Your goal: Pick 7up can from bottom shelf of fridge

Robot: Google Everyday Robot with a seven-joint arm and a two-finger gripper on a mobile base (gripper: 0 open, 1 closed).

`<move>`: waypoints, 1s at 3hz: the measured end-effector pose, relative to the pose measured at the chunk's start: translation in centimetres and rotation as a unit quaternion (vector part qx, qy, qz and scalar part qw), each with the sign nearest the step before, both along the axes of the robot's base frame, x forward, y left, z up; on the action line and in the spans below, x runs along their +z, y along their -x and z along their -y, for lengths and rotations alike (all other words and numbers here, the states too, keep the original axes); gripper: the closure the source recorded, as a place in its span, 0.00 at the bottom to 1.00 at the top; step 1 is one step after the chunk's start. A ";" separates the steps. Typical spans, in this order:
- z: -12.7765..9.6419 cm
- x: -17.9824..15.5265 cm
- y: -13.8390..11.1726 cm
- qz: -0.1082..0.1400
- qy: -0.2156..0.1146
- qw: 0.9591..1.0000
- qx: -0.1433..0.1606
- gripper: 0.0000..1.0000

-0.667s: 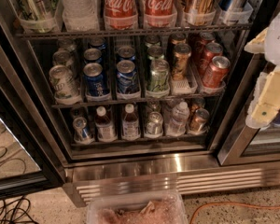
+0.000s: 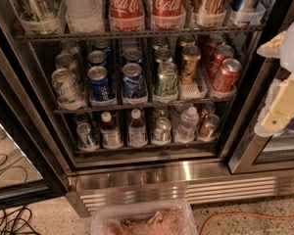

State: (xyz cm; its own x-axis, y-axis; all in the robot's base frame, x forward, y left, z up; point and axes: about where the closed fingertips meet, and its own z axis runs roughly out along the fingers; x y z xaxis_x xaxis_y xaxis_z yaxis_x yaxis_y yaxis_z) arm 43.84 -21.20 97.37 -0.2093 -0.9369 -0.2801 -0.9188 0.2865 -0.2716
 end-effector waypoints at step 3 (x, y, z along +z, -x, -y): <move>-4.1 -6.9 3.5 0.077 -0.147 0.986 0.022 0.00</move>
Offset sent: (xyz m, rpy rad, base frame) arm -0.0069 0.0794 -0.0938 0.5784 -0.3583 0.0216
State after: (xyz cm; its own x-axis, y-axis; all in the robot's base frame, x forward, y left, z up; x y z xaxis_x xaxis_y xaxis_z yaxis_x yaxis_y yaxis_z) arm 40.30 -17.07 90.48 -0.1037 -0.8174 -0.5667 -0.8864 0.3344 -0.3201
